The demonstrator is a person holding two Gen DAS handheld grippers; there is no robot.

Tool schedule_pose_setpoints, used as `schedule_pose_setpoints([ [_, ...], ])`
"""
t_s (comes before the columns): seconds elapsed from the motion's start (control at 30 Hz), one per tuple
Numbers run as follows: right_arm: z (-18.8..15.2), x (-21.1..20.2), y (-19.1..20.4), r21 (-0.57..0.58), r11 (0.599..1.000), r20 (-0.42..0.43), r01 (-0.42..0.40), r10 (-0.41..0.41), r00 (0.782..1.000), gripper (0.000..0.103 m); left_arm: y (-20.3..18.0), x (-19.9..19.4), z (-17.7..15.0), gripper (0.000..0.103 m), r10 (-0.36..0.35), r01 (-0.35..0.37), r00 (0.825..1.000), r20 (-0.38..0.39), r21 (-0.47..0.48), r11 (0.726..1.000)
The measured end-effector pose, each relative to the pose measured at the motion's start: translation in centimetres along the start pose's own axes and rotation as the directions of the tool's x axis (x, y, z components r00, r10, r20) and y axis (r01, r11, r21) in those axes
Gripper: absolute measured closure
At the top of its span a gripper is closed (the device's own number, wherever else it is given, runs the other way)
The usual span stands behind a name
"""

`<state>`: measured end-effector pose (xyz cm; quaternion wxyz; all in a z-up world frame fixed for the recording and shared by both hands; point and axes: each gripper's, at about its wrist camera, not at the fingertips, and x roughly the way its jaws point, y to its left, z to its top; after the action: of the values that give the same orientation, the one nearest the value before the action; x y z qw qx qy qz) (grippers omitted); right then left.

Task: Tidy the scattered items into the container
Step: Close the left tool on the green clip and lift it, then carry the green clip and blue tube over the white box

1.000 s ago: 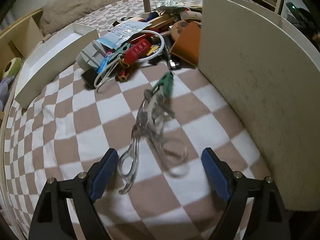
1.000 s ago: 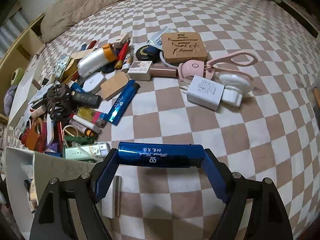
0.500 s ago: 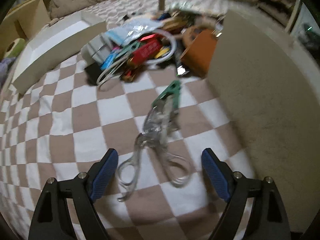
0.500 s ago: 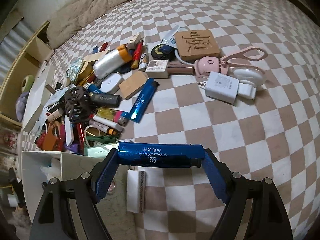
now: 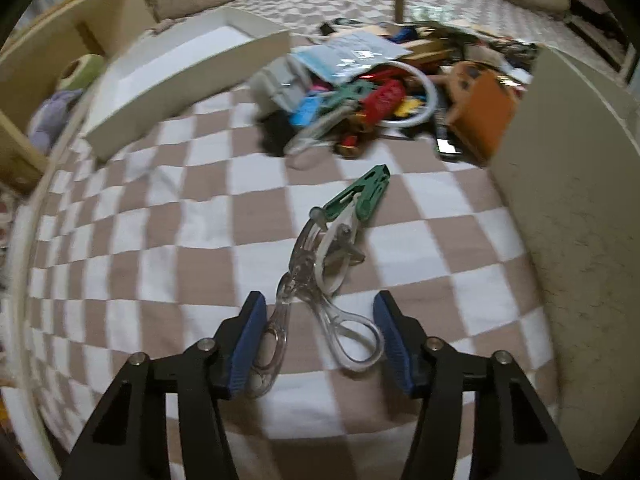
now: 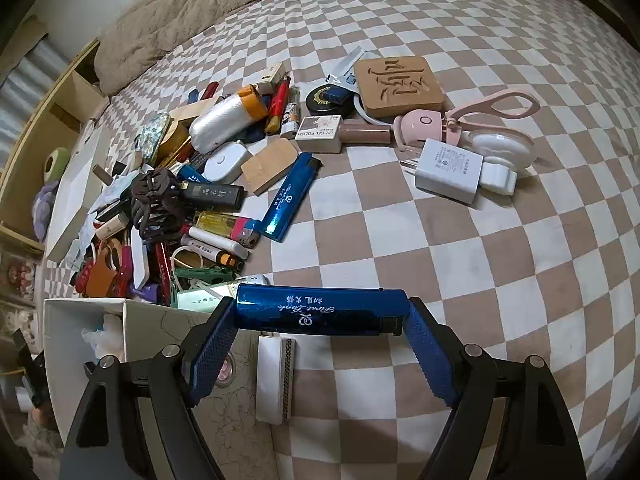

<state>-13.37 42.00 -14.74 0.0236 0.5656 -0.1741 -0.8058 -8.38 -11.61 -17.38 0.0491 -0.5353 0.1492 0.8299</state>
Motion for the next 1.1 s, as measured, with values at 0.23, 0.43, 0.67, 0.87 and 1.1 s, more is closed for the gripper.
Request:
schedule_pose_setpoints([
  [0.23,0.1,0.1,0.0,0.002,1.000,-0.002,-0.003,0.003,1.000,0.020,1.5,0.0,0.0,0.063,0.056,-0.055,0.998,0.014,-0.027,0.998],
  [0.43,0.0,0.2,0.0,0.005,1.000,-0.003,-0.011,0.011,1.000,0.020,0.7,-0.7,1.8,0.066,-0.019,0.016,0.997,0.080,0.035,0.999],
  [0.67,-0.4,0.4,0.2,-0.002,1.000,-0.009,-0.024,0.024,1.000,0.020,-3.0,0.3,4.4,0.054,0.064,-0.091,0.992,0.107,0.266,0.960],
  [0.87,-0.4,0.3,-0.2,0.003,1.000,-0.011,-0.028,0.028,1.000,0.020,-4.8,3.7,6.4,0.089,0.133,-0.122,0.991,-0.008,0.350,0.929],
  [1.1,-0.3,0.2,-0.4,0.010,0.999,-0.009,-0.041,0.041,0.999,0.020,0.7,-1.4,8.2,0.097,-0.044,0.038,0.991,0.125,0.052,0.998],
])
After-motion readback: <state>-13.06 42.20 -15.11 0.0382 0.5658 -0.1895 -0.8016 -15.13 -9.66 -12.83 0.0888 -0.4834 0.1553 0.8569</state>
